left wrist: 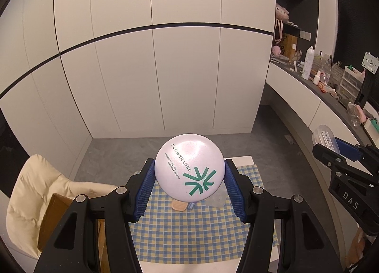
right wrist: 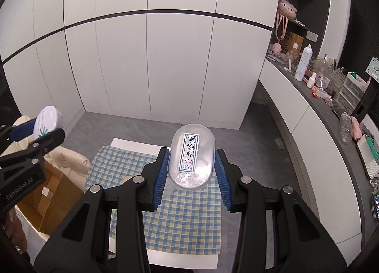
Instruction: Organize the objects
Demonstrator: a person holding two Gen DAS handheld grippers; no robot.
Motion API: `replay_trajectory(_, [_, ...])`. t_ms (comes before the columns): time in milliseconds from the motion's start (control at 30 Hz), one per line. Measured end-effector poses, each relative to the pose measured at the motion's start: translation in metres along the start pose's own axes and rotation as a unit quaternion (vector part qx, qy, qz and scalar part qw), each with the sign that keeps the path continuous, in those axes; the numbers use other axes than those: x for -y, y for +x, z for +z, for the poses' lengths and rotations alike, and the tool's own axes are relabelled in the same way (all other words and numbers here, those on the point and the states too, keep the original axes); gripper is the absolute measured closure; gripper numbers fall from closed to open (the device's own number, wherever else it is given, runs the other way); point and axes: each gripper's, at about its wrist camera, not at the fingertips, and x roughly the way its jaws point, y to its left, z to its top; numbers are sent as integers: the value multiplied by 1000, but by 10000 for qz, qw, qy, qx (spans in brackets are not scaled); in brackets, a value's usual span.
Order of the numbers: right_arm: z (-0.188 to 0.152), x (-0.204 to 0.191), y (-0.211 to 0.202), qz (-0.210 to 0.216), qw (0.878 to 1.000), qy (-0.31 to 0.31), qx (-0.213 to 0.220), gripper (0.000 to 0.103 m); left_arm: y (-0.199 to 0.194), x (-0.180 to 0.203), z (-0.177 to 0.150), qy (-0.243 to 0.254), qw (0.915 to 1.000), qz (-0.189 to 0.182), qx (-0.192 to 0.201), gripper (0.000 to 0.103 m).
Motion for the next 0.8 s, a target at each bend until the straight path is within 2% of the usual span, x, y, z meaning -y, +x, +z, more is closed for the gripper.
replay_trajectory(400, [-13,4,-6,-15,9999,14,-103,62,-9,-2,-19,-21,9999,-52,-83,46])
replay_trajectory(667, [-43,5,-14,-44,9997,13,-219,62,-29,-8,-49,-34,9998,210,-11,46])
replay_trajectory(800, [-61,2,-26,12,9997,3,-261,62,-42,-9,-65,20,9999,134,-6,46])
